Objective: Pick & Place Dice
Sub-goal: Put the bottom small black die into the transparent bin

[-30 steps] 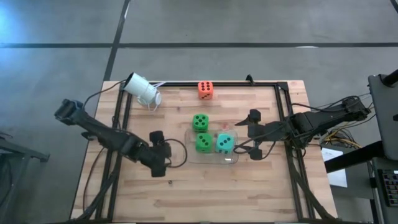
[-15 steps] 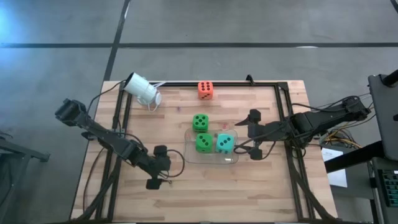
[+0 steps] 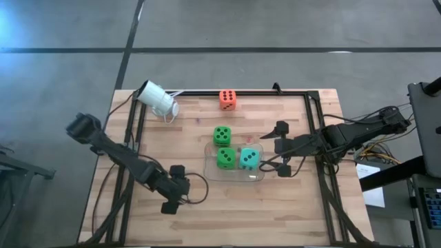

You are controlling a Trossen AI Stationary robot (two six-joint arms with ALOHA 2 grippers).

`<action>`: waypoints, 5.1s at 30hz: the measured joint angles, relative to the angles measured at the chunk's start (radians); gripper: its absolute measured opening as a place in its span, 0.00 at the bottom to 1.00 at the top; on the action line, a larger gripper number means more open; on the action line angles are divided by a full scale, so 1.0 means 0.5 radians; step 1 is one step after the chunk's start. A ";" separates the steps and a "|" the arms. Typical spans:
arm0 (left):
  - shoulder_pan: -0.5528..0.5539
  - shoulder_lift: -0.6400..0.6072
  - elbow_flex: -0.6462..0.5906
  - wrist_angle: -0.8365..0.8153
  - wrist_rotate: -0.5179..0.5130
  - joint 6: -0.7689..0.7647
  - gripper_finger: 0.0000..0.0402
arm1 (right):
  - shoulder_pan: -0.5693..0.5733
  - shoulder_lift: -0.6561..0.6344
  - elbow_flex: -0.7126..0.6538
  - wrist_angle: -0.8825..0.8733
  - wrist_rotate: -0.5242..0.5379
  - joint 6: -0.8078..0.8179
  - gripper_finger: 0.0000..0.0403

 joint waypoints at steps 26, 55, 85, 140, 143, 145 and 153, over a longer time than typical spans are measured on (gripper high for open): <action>0.005 0.510 0.418 -0.373 0.171 -0.567 0.98 | 0.000 0.000 0.000 0.001 0.002 0.001 0.99; 0.173 0.598 0.581 -0.640 0.161 -0.613 0.99 | 0.000 0.000 0.000 0.002 0.002 0.078 0.99; 0.130 0.598 0.580 -0.420 0.080 -0.551 0.97 | 0.000 0.000 -0.001 0.003 0.002 0.070 0.99; -0.045 0.851 0.580 -0.347 0.035 -0.717 0.12 | 0.000 0.000 0.000 0.007 0.002 0.114 0.99; -0.045 0.851 0.580 -0.348 0.035 -0.718 0.12 | 0.000 0.000 0.000 0.007 0.002 0.113 0.99; -0.045 0.847 0.582 -0.350 0.035 -0.717 0.12 | 0.000 0.000 -0.001 0.007 0.002 0.106 0.99; -0.034 0.765 0.704 -0.517 -0.069 -0.679 0.13 | 0.000 0.000 -0.001 0.007 0.003 0.088 0.99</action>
